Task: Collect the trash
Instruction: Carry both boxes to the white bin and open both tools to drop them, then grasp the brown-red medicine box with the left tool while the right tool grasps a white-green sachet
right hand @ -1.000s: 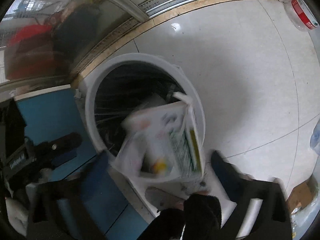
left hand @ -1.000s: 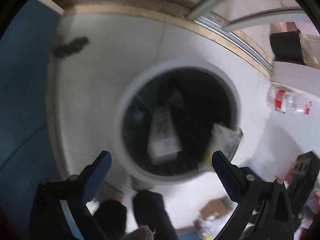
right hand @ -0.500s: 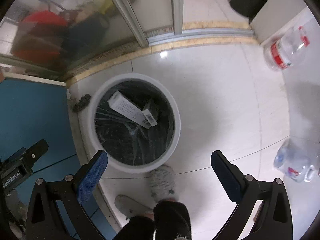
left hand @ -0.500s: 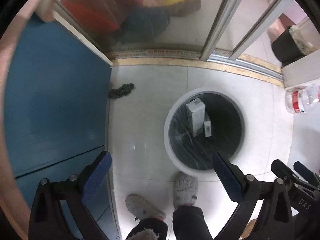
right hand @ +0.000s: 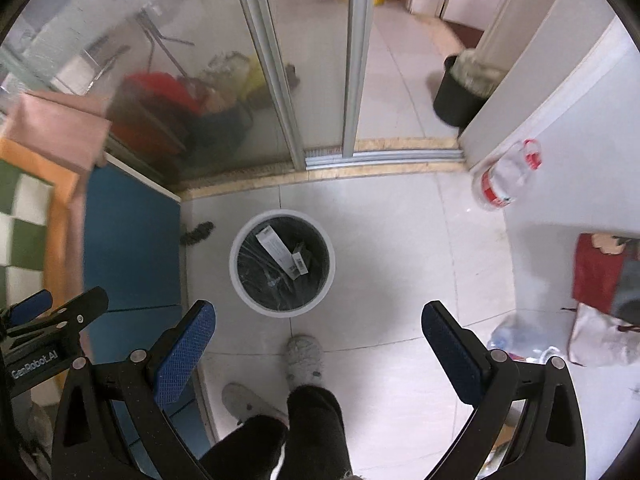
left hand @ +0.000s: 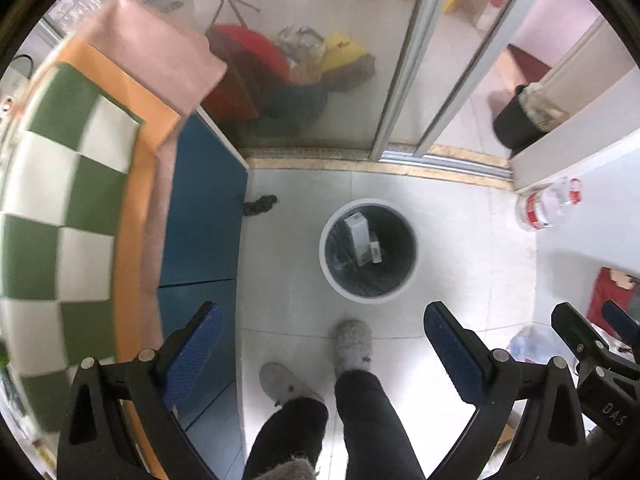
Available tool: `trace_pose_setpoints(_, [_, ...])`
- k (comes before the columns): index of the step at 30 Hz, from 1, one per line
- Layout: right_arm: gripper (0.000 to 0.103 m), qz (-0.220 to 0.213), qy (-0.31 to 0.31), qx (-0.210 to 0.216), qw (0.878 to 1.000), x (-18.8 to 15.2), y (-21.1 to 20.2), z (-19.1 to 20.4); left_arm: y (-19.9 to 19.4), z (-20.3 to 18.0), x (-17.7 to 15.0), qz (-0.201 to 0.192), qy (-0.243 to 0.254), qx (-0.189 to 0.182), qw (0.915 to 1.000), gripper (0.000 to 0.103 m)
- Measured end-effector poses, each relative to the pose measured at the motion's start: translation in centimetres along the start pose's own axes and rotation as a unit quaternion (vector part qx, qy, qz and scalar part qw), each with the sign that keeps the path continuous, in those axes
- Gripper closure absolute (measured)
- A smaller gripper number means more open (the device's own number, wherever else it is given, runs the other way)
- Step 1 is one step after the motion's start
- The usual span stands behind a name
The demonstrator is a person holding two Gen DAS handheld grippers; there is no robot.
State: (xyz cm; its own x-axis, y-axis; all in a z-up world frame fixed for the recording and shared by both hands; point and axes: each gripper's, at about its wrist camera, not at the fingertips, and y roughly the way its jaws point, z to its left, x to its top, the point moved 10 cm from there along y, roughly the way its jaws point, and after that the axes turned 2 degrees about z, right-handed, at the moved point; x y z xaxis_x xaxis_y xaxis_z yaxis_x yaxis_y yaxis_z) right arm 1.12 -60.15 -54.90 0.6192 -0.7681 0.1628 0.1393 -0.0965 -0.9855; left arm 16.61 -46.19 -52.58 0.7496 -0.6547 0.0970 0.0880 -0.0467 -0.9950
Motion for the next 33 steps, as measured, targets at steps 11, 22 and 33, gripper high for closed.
trace_pose_setpoints(11, [0.0, -0.017, -0.017, 0.046, 0.999, -0.7, -13.0, 1.7, -11.8, 3.2, -1.1, -0.046, -0.064, -0.03, 0.9964, 0.0])
trace_pose_setpoints(22, [0.0, 0.012, -0.202, 0.143, 0.969, -1.7, -17.5, 24.6, -17.7, 30.9, -13.6, -0.055, -0.378, 0.03, 0.9237, 0.0])
trace_pose_setpoints(33, [0.0, 0.088, -0.399, 0.181, 0.895, -15.6, -15.0, 51.8, -10.1, 45.7, -33.7, 0.015, -0.708, -0.106, 0.6984, 0.001])
